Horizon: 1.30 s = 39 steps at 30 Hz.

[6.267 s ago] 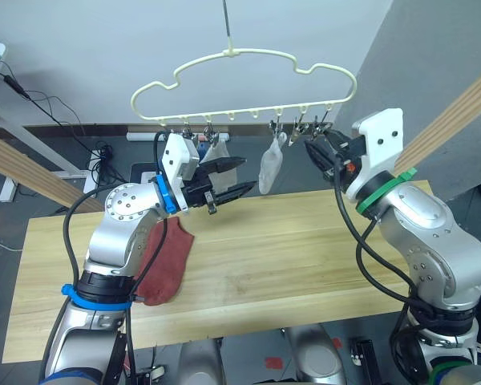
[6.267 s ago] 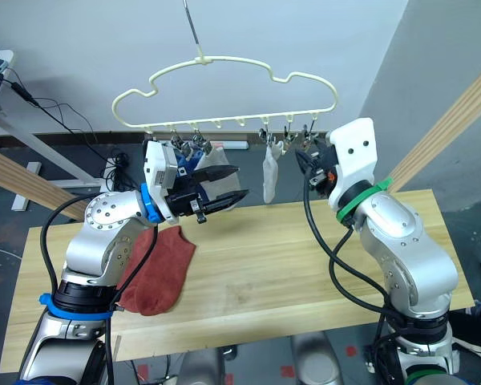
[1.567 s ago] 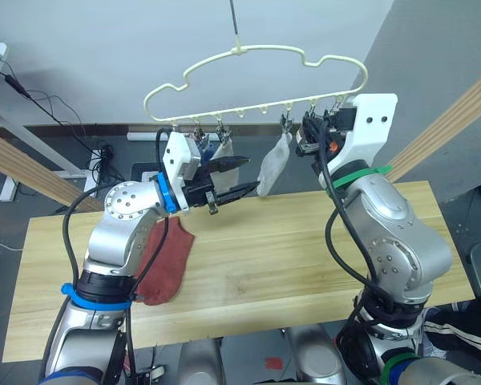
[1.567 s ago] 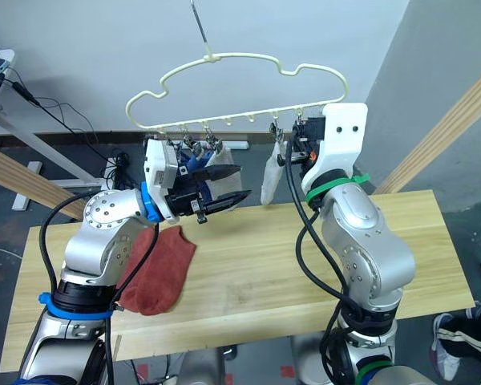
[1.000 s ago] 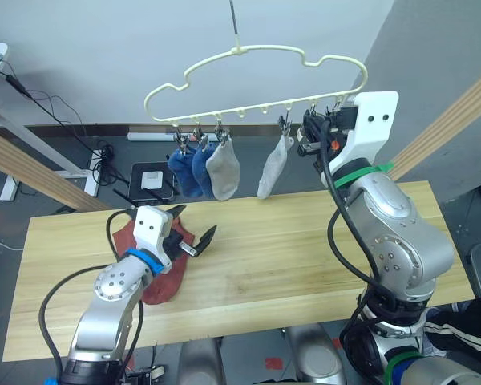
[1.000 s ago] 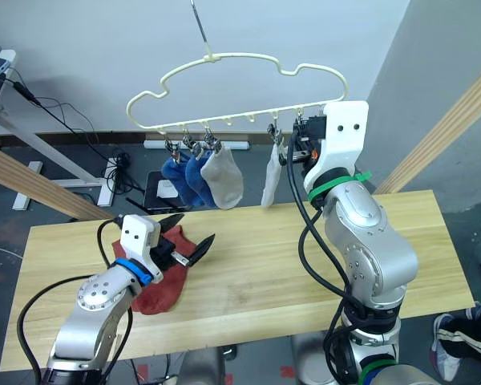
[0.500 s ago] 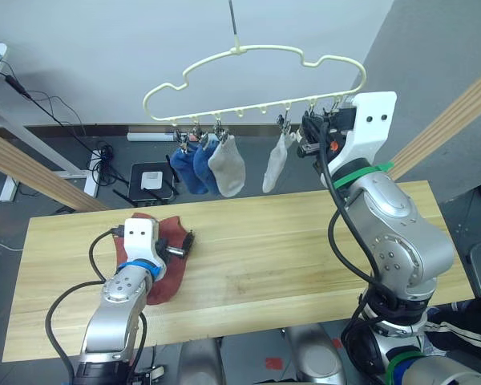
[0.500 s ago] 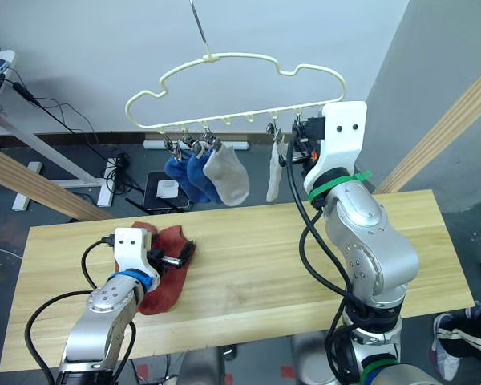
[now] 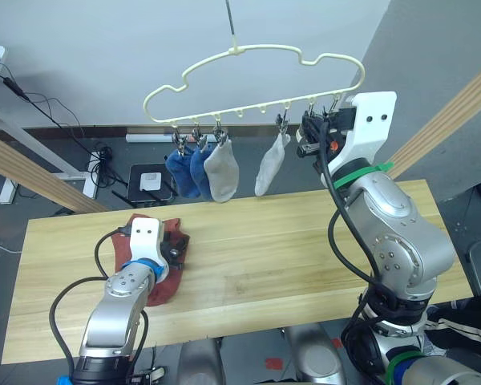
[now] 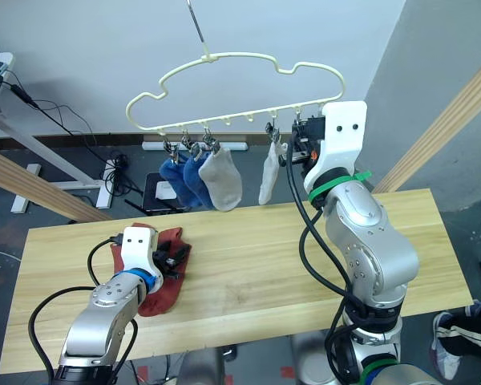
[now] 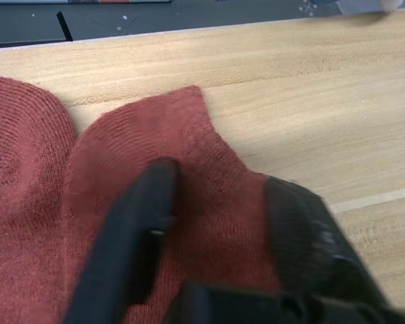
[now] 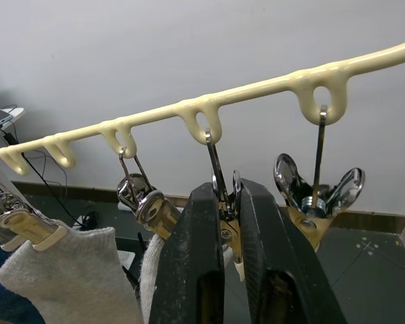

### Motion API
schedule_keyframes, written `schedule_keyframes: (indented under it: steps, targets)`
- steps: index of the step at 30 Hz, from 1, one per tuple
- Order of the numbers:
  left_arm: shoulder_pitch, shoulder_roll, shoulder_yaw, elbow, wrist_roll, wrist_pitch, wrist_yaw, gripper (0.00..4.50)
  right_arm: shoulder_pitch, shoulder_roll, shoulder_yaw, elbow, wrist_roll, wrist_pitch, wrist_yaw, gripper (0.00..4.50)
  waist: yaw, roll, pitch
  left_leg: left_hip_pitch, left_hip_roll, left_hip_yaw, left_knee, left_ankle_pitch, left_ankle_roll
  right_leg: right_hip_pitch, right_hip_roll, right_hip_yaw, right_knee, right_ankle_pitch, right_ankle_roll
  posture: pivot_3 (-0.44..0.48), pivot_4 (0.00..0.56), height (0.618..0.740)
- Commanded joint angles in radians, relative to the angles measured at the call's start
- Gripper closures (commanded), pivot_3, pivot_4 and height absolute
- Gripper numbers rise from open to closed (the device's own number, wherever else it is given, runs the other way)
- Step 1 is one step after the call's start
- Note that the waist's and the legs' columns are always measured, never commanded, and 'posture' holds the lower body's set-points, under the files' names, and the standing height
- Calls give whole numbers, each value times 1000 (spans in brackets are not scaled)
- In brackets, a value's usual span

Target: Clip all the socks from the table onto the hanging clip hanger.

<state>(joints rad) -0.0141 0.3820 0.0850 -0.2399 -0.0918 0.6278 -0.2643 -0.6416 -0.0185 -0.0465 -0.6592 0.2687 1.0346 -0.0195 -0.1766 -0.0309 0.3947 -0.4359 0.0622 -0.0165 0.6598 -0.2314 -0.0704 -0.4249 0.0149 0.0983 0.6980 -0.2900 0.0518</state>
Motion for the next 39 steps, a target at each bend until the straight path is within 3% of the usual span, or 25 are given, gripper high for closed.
schedule_keyframes:
  steps: [1, 4, 8, 15, 23, 26, 30, 39]
  targets:
    - [23, 14, 7, 18, 13, 30, 5, 3601, -13, -2, -1, -27, 10, -22, 6, 4464, -1, 0, 0, 0, 0, 0, 0, 0, 0, 0, 0, 0, 0, 0, 0, -292, 358, 730]
    - [25, 19, 7, 16, 9, 33, -1, 4475, -14, -3, 0, -26, 9, -24, 6, 4464, -2, 0, 0, 0, 0, 0, 0, 0, 0, 0, 0, 0, 0, 0, 0, -293, 358, 730]
    - [18, 21, -3, 1, -33, -3, -64, 4500, -15, -5, -1, -24, 7, -26, 6, 4464, -3, 0, 0, 0, 0, 0, 0, 0, 0, 0, 0, 0, 0, 0, 0, -295, 360, 730]
    - [-126, 62, -58, 26, -171, -281, -405, 4500, -18, -16, -7, -18, 6, -29, 6, 4464, 6, 0, 0, -1, 0, 0, 0, 0, 0, 0, -1, 0, -1, 0, 0, -303, 361, 730]
    - [-331, 55, -135, 7, -306, -266, -614, 4500, -23, -18, -10, -20, 6, -28, 1, 4464, 4, 0, 0, -1, 0, 1, -1, 0, 0, 0, 0, 0, -2, 0, 0, -313, 359, 730]
    - [-368, 28, -169, -10, -323, -237, -607, 4500, -26, -16, -11, -23, 6, -26, -2, 4464, 4, 0, 0, -1, 0, 2, -1, 0, 0, 0, 0, 1, -2, 0, 0, -313, 359, 730]
    - [-395, -24, -198, 23, -242, -300, -519, 4500, -26, -15, -10, -24, 6, -25, -4, 4464, 2, 0, 0, -1, 0, 1, -1, 0, 0, 0, 0, 1, -2, 0, 0, -319, 358, 730]
    - [-400, -200, -256, 47, -186, -302, -351, 4500, -28, -7, -7, -27, 6, -18, -9, 4464, -3, 0, 0, -1, -1, 1, 0, 0, 0, 0, 0, 1, -2, 0, 0, -329, 357, 730]
